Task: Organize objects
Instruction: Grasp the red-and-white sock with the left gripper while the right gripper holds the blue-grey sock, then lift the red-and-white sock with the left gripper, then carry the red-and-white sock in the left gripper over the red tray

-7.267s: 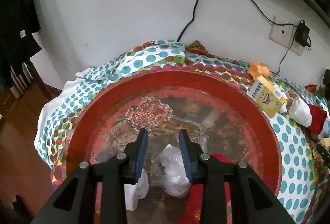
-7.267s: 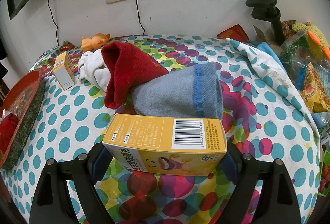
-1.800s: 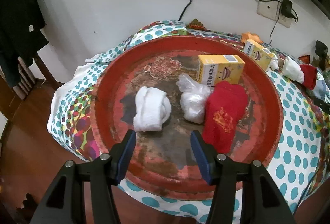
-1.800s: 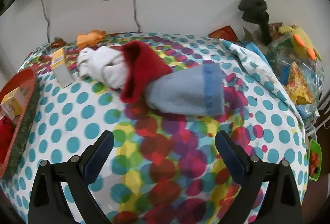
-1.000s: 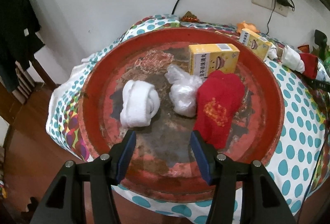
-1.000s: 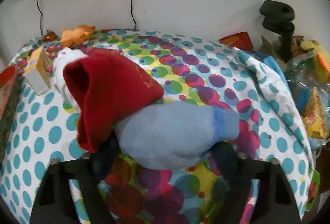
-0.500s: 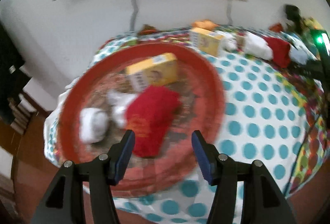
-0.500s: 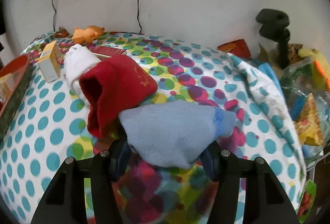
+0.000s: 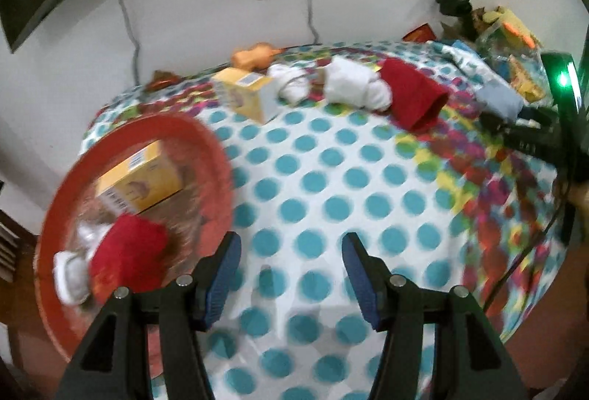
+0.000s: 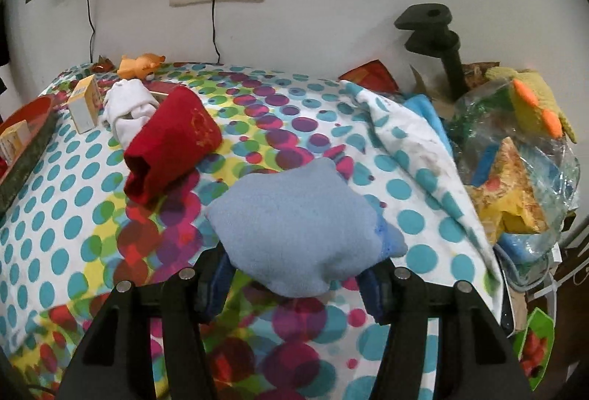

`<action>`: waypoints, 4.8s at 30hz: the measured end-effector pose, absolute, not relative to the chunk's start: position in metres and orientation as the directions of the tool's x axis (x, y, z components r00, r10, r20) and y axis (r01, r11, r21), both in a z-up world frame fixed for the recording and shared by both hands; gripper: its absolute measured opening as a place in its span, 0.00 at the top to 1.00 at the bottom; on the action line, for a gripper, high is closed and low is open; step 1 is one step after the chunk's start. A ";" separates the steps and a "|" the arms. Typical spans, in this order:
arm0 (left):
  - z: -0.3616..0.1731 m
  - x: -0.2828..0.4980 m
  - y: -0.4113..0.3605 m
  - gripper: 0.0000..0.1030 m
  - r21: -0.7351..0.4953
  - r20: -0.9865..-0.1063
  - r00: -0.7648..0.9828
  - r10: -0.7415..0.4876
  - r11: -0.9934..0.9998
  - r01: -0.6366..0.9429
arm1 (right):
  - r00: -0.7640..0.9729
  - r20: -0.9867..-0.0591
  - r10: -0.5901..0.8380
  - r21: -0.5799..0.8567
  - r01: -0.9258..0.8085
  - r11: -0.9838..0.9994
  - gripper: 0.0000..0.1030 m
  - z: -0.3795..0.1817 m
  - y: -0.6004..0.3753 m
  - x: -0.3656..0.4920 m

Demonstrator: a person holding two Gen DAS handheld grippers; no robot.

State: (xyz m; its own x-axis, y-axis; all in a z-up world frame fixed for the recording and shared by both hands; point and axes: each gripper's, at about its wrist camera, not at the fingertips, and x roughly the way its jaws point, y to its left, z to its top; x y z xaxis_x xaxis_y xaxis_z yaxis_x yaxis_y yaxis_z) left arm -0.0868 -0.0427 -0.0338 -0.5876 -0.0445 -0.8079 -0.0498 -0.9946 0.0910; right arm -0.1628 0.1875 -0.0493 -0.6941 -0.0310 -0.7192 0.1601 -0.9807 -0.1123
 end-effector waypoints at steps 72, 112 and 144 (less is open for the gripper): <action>-0.080 -0.277 0.082 0.63 -0.002 -0.754 -0.653 0.074 -0.994 -0.110 | -0.649 -0.758 -0.062 -0.046 0.148 -0.988 0.61 -0.054 0.177 -0.167; -0.029 -0.156 0.052 0.64 -0.031 -0.699 -0.682 0.215 -0.962 -0.271 | -0.628 -0.778 -0.038 -0.072 0.148 -0.986 0.62 -0.057 0.166 -0.168; -0.003 -0.091 -0.060 0.64 -0.037 -0.683 -0.711 0.168 -0.980 -0.196 | -0.628 -0.777 -0.032 -0.075 0.143 -0.987 0.61 -0.057 0.163 -0.167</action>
State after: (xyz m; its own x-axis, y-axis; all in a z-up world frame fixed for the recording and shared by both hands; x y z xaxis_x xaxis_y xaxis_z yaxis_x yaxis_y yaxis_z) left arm -0.0912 -0.0597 -0.0032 -0.7109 0.1677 -0.6830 -0.1955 -0.9800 -0.0371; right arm -0.1674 0.1630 -0.0573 -0.6283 -0.0325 -0.7773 0.1435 -0.9868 -0.0747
